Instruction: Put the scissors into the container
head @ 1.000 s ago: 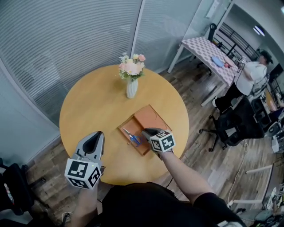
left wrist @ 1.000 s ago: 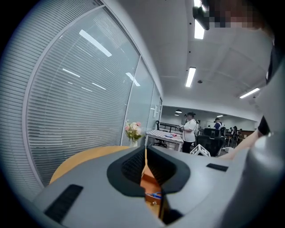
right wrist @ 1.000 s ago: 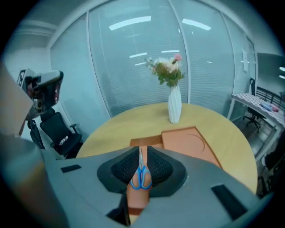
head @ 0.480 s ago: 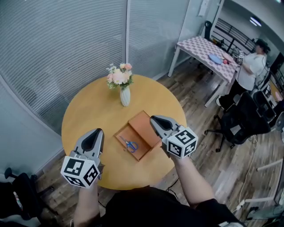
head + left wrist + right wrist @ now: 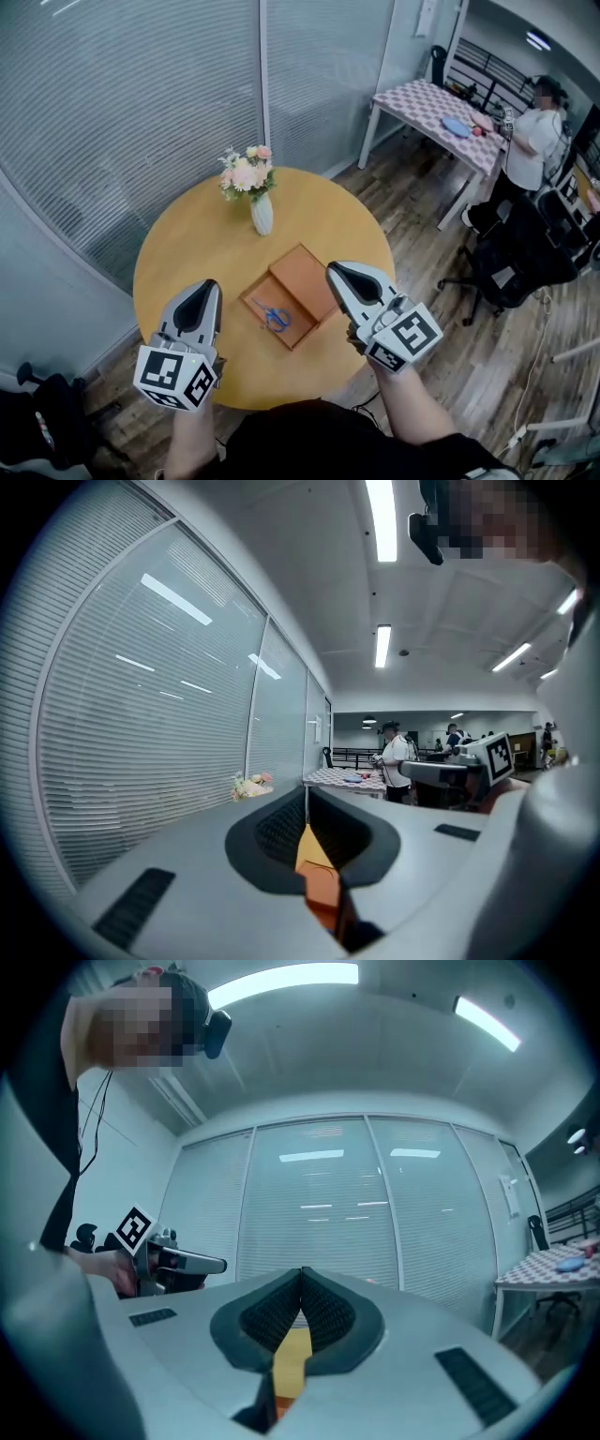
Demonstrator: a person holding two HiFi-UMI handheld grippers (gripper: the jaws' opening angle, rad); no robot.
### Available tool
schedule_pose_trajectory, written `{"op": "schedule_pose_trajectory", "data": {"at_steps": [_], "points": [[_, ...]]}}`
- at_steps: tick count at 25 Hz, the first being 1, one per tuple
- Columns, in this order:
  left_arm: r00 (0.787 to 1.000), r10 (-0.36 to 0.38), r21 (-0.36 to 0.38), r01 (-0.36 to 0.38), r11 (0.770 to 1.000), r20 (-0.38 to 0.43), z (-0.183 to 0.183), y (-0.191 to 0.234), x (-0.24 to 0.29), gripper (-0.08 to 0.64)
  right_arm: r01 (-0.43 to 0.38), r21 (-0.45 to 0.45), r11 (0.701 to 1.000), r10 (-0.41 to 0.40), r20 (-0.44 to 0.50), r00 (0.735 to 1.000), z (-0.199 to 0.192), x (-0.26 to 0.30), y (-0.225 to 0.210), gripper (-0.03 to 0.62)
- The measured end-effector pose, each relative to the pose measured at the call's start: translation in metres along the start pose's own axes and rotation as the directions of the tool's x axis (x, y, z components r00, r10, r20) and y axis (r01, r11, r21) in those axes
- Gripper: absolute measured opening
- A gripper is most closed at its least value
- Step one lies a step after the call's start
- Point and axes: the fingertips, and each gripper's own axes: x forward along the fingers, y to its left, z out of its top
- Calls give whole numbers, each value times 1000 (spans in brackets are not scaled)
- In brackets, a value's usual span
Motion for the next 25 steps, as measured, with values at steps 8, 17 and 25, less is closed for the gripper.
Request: {"op": "schedule_pose_trajectory", "data": {"at_steps": [8, 17, 25], "points": [[999, 46, -6, -46, 999, -8, -3, 9, 1, 23, 38, 15, 999, -38, -22, 999, -15, -5, -20, 35], [999, 46, -11, -46, 999, -13, -11, 13, 0, 23, 21, 11, 1000, -21, -28, 999, -14, 2, -13, 35], [999, 44, -21, -44, 999, -14, -13, 15, -3, 23, 23, 31, 999, -21, -45, 999, -20, 2, -10, 35]]}}
